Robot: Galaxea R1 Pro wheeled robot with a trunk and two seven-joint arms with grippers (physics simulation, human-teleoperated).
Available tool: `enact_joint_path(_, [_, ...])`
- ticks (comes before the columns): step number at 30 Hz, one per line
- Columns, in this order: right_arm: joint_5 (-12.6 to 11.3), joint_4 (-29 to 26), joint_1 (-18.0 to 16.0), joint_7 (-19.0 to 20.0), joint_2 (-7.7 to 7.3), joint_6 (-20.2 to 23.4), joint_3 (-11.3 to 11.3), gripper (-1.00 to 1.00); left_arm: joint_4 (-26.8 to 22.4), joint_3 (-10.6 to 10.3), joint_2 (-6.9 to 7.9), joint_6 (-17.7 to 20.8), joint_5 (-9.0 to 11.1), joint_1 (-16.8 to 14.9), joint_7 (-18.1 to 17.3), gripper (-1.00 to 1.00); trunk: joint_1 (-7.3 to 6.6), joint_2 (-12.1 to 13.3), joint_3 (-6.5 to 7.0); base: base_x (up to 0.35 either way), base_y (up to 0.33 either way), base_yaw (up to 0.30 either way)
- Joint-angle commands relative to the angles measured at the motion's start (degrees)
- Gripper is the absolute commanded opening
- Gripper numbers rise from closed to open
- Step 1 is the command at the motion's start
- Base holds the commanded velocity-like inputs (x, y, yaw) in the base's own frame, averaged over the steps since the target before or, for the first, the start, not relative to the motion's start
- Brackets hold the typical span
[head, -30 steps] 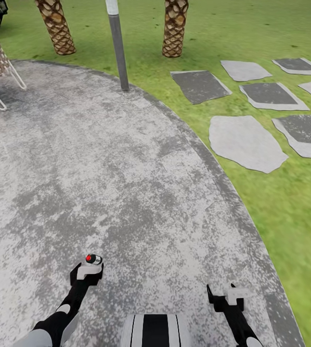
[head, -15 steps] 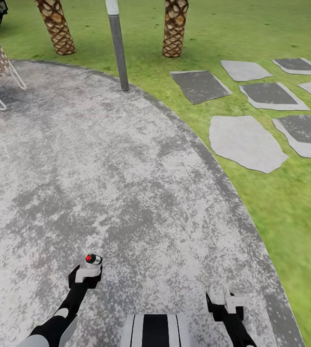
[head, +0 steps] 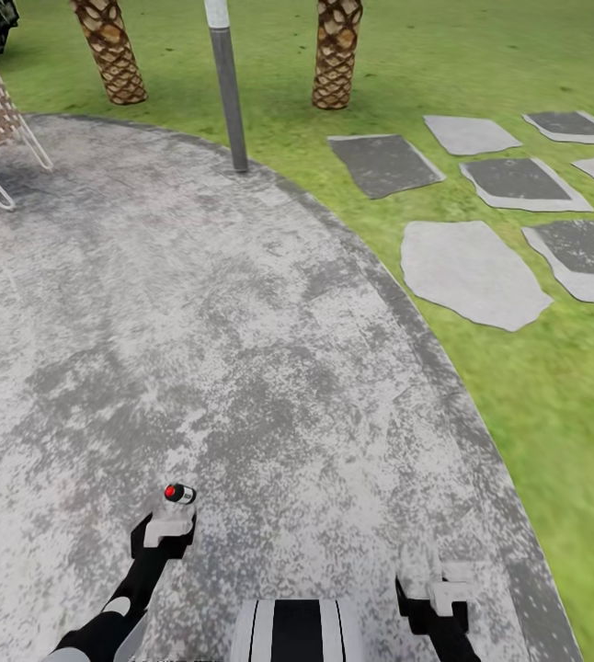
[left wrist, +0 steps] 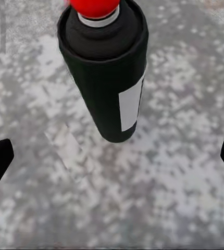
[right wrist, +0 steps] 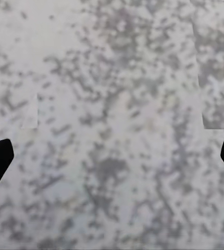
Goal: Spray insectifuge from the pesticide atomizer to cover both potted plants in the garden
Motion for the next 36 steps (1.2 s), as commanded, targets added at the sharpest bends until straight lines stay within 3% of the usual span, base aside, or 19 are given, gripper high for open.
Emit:
enact_joint_path(1, [0.04,0.04,-0.05,-0.04,-0.01,-0.17,0.01,1.00,0.06,0.20,-0.01,-0.16,-0.23,0.01,0.05,1.00,-0.01,-0.01,-0.03,0.000,-0.086,0.205])
enact_joint_path(11, [0.07,-0.35,-0.03,-0.04,-0.06,-0.26,-0.01,1.00,0.07,0.29,-0.02,-0.20,0.27,0.05,0.28,1.00,-0.01,-0.01,-0.03,0.005,-0.109,0.201])
enact_joint_path(17, [0.12,-5.41,-0.05,-0.04,-0.09,-0.34,0.01,1.00,0.15,0.30,-0.10,-0.22,0.33,0.05,0.41,1.00,-0.01,-0.01,-0.03,0.001,-0.004,0.013])
enact_joint_path(26, [0.13,-7.80,-0.01,-0.04,-0.18,-0.34,-0.07,1.00,0.03,0.48,-2.18,-0.18,0.34,0.05,0.46,1.00,-0.01,-0.01,-0.03,0.078,-0.044,0.001])
enact_joint_path(36, [0.21,-7.84,-0.01,-0.12,-0.18,-0.34,-0.08,1.00,0.02,0.61,-2.28,-0.31,0.46,0.05,0.54,1.00,-0.01,-0.01,-0.03,0.008,-0.005,0.067])
